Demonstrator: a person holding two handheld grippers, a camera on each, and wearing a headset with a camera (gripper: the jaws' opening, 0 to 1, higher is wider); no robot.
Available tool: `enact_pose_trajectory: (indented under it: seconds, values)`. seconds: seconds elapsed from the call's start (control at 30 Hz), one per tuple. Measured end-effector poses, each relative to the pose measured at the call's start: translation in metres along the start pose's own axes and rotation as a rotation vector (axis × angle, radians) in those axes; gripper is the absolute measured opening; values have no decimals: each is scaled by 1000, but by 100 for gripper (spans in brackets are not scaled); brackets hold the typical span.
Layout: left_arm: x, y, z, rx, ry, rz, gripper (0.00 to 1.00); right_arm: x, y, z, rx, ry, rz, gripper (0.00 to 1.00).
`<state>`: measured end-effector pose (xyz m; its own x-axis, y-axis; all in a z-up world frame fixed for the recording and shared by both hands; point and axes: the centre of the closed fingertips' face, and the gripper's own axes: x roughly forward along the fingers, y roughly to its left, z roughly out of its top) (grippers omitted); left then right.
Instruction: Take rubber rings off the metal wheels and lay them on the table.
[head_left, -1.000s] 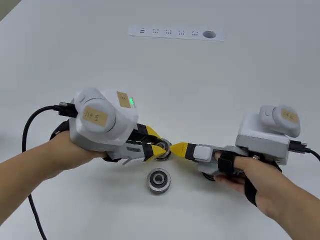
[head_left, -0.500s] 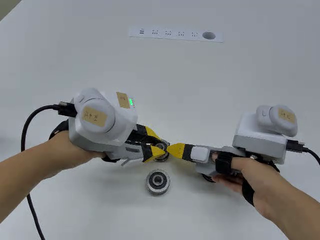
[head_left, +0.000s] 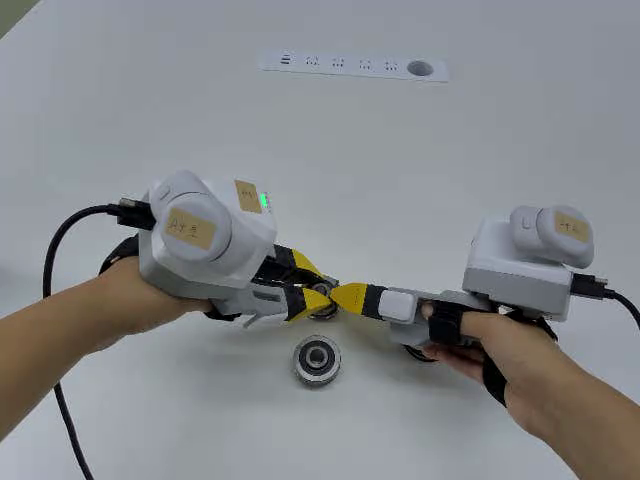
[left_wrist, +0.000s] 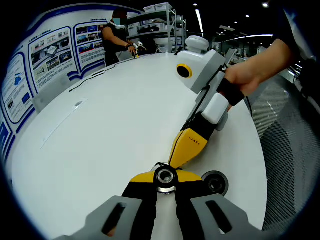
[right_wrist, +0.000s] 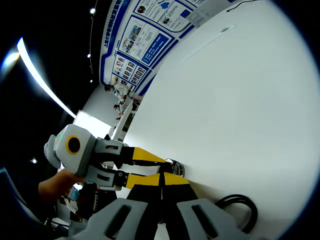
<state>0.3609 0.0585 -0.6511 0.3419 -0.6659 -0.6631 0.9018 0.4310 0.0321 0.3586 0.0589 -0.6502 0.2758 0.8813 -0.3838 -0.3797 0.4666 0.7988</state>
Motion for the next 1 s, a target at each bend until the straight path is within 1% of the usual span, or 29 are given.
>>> enact_pose_trajectory:
  seconds: [0.07, 0.37, 0.67, 0.87, 0.93, 1.0]
  values:
    - [0, 0, 0, -1, -1, 0, 13, 0, 1, 0, -9, 2, 6, 0]
    - [0, 1, 0, 0, -2, 0, 13, -2, 5, -1, -6, 2, 17, 0]
    - [0, 0, 0, 1, -5, -1, 13, -4, 15, -3, -6, 4, 45, 0]
    - [0, 0, 0, 1, -4, 1, 13, -6, 13, -2, 15, -10, 43, 1]
    - [0, -1, 0, 6, -2, -1, 13, -7, 12, -2, 27, -14, 37, 1]
    - [0, -1, 0, 18, 4, -3, 13, -6, 7, -2, 37, -16, 17, 1]
